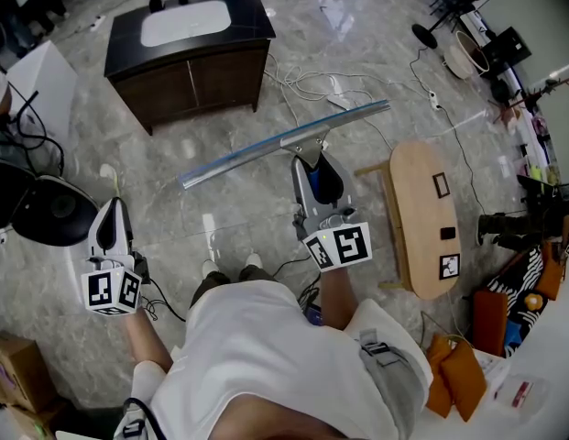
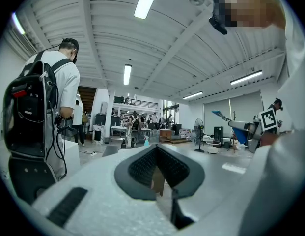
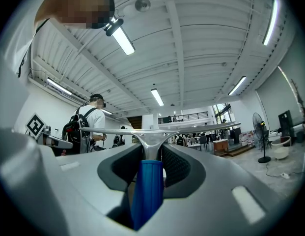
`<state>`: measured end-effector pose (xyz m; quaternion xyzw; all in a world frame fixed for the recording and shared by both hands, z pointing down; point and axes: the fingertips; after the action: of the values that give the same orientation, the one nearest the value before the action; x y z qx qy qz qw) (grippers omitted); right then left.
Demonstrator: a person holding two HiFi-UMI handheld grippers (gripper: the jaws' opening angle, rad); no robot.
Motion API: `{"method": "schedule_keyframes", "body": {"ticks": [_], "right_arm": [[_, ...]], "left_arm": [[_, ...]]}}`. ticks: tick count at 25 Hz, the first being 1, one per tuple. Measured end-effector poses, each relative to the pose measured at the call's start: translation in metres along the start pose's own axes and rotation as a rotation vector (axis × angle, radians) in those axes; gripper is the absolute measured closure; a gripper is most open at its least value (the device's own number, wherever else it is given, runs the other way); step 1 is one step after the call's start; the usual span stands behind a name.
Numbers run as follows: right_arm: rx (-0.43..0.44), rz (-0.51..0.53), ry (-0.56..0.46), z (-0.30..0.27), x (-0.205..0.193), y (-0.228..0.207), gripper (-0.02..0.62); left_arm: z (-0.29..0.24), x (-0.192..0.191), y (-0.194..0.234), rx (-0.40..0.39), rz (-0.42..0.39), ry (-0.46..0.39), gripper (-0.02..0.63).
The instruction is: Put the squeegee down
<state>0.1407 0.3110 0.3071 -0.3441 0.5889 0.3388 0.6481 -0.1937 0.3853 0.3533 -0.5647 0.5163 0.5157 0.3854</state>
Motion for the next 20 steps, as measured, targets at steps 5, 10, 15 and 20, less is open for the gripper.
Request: {"method": "schedule_keyframes", "body": {"ticks": [5,10,15,20], "right_arm": [[0.012,0.000,-0.005,0.004,-0.004,-0.017,0.465],[0.011,-0.018,-0.006,0.008,-0.012,-0.045,0.465],[0.025,-0.022,-0.003,0.000,-0.014,-0.062,0.465],[0.007,-0.025,0.010,-0.024,-0.023,-0.074,0.465]], "left_arm": [[-0.008,-0.004,-0.015,0.014,-0.001,-0.002,0.607],[-0.019,-0.005,-0.033,0.030,-0.012,0.001,0.606],[-0.031,-0.008,-0.043,0.036,0.006,0.004,0.607],[-0.061,-0.012,-0.031,0.026,0.021,0.019,0.606]]}}
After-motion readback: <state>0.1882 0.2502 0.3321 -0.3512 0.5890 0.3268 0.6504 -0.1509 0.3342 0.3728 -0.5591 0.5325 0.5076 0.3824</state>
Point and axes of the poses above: the fingertips, and each gripper's own axes: z backward along the fingers, y to its left, x out of its top, and after that the axes turned 5 degrees about y, right-handed
